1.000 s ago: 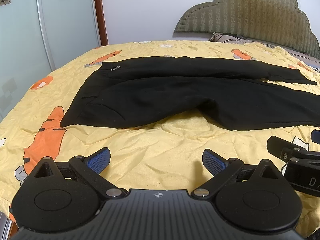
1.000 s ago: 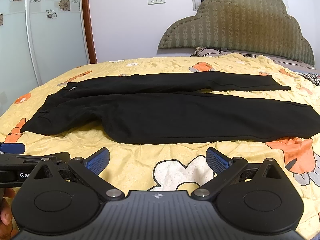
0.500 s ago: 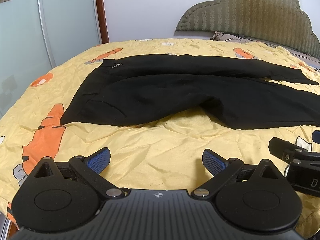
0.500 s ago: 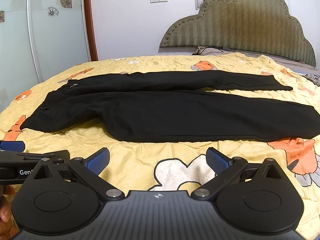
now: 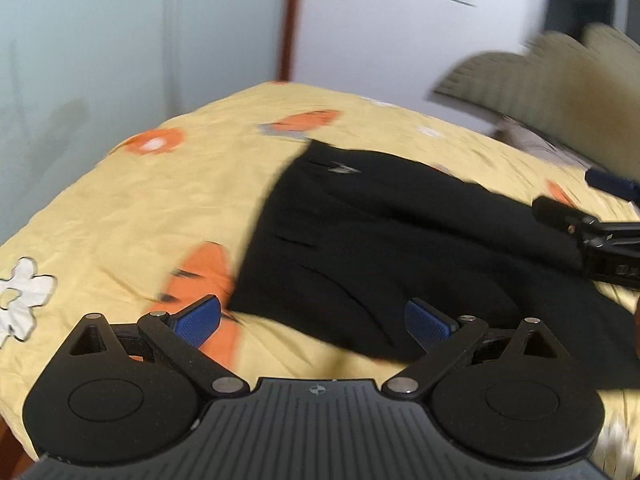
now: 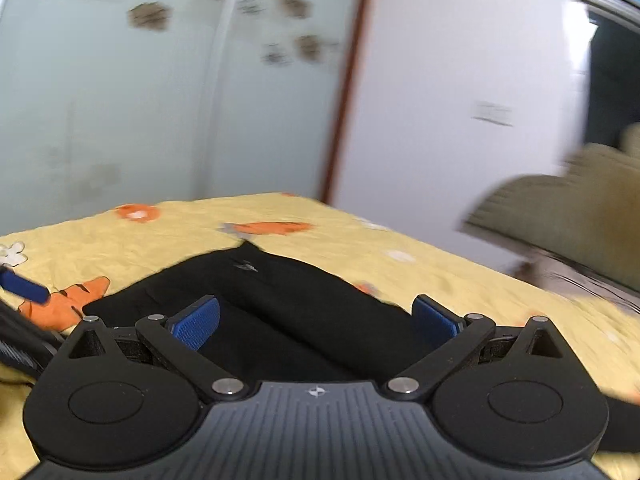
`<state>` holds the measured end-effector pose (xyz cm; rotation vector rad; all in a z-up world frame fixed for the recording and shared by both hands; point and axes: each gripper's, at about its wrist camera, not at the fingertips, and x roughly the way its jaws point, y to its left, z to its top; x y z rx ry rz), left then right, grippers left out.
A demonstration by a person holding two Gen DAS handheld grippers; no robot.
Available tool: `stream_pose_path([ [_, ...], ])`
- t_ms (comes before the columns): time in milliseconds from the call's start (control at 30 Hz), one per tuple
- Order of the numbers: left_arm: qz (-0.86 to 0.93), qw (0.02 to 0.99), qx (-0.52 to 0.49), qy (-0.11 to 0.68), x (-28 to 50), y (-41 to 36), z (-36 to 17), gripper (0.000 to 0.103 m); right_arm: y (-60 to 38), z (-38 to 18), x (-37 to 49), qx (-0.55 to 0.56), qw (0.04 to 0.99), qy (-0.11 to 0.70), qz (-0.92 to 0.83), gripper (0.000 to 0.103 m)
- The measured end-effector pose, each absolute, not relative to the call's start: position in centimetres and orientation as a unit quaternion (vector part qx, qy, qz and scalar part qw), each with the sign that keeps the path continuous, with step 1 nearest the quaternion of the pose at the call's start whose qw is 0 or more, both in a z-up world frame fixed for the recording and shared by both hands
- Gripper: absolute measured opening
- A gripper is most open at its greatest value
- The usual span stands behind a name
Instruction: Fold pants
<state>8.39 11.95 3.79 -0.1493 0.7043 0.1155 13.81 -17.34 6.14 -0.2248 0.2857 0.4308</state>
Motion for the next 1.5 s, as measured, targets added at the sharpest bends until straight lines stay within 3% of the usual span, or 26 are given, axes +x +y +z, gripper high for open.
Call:
stream_pose_path([
  [267,0.094,0.924,-0.124,0.35,14.5,16.5,5.4,0.099,-15.6,3.3,32.1,-0.109,0.916,0.28,0.267,0.102],
  [400,0.091,0.922,-0.117,0.358,18.1,16.2,5.5,0.098,-15.2,0.9,38.5,-0.095,0.89,0.336,0.292,0.082],
  [667,0.04,0.921,-0.128,0.365,25.8,13.8,6.3,0.098,-15.5,-1.7,45.1,-0.057,0.845,0.392,0.358,0.076],
  [700,0.038,0.921,-0.133,0.364,27.0,13.7,6.3,0.099,-15.4,-1.5,45.2,-0.063,0.843,0.391,0.364,0.052],
  [733,0.037,0.92,-0.137,0.365,28.2,13.6,6.4,0.099,-15.3,-1.3,45.3,-0.061,0.842,0.386,0.373,0.02],
  [800,0.041,0.912,-0.16,0.376,31.1,13.9,6.0,0.099,-15.0,-0.6,44.1,-0.084,0.846,0.374,0.371,0.01],
  [1000,-0.013,0.828,-0.322,0.458,37.8,16.4,2.6,0.098,-12.7,1.1,35.2,-0.228,0.874,0.25,0.348,0.007],
  [1167,-0.042,0.791,-0.375,0.482,39.3,16.3,0.6,0.096,-11.4,1.5,26.7,-0.335,0.873,0.139,0.325,0.008],
  [1233,-0.04,0.778,-0.397,0.486,39.3,16.5,-0.1,0.091,-11.0,1.0,24.5,-0.37,0.865,0.115,0.318,0.008],
  [1267,-0.039,0.772,-0.406,0.488,39.1,16.6,-0.5,0.07,-10.8,0.7,23.6,-0.387,0.861,0.104,0.315,0.008],
  [1300,-0.037,0.765,-0.411,0.495,38.7,16.5,-0.8,0.034,-10.8,0.5,23.0,-0.394,0.859,0.098,0.313,0.008],
  [1333,-0.038,0.759,-0.411,0.504,38.2,16.5,-0.9,0.02,-10.7,0.4,22.6,-0.394,0.859,0.098,0.312,0.007],
  [1400,-0.031,0.767,-0.399,0.502,36.2,16.4,-0.6,0.007,-10.8,0.3,22.0,-0.39,0.862,0.101,0.308,0.007],
  [1500,-0.042,0.809,-0.346,0.473,31.7,15.9,1.7,0.007,-11.0,0.9,20.5,-0.37,0.869,0.101,0.313,0.007],
])
